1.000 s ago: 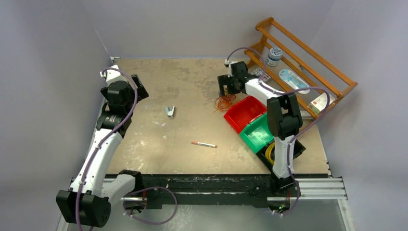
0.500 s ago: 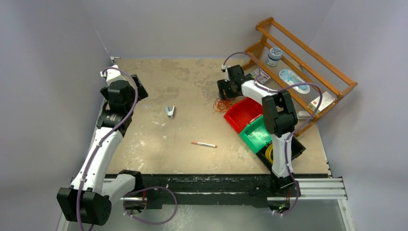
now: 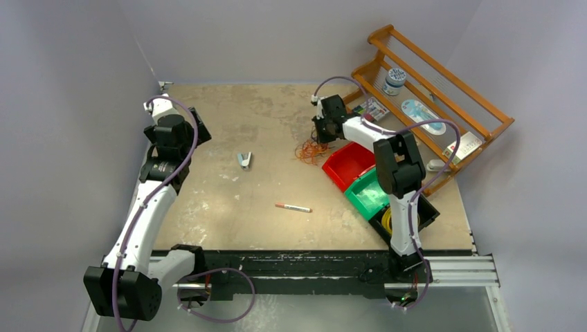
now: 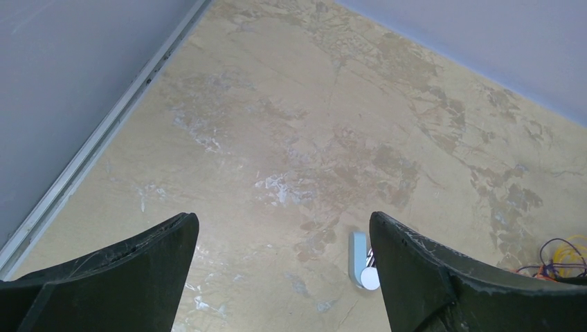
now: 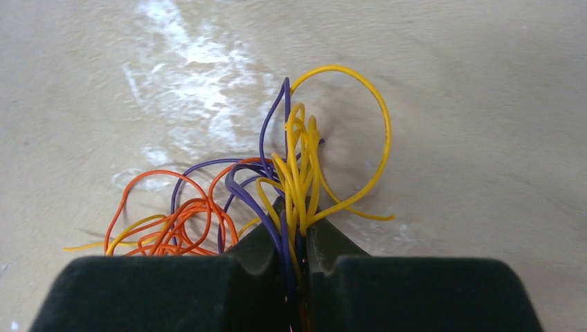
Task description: Untangle the cables
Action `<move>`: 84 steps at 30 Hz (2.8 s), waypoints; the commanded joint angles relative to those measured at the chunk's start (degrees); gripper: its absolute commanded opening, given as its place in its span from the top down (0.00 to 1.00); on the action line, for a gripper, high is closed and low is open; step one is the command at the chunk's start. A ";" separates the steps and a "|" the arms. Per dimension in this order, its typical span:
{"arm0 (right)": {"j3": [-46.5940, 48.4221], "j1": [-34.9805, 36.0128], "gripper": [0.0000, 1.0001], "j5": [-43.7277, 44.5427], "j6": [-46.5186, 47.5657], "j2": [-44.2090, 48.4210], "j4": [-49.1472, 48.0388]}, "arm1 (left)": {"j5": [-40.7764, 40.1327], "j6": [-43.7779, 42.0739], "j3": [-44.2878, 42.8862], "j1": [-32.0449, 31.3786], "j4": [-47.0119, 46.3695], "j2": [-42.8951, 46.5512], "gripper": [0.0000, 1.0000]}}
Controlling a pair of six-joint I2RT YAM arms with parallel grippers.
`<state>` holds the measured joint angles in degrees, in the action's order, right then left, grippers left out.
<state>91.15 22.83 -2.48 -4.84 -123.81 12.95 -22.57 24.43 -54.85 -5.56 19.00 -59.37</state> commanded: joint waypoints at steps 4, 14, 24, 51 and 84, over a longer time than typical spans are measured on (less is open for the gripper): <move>2.68 6.42 0.95 -7.22 -2.04 4.62 0.31 | -0.46 0.18 -2.00 1.20 -0.84 0.31 0.08; 2.69 17.30 0.95 -11.31 -6.56 6.58 -2.55 | -0.75 0.49 -1.78 1.95 -0.78 0.89 0.09; -4.41 26.95 0.92 -17.27 -5.62 10.64 -10.13 | -1.43 0.61 -1.50 2.22 -0.61 1.97 0.10; -20.25 30.41 0.14 30.44 -15.54 31.78 -13.27 | -6.62 3.92 -1.12 4.28 -0.44 3.29 0.10; -40.35 0.22 0.07 36.58 -49.43 48.51 8.46 | -3.25 3.39 -1.49 4.62 -0.26 1.11 0.09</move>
<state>52.84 24.25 36.21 -53.56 -73.89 24.21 -26.57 27.46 -54.85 -1.52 20.29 -58.28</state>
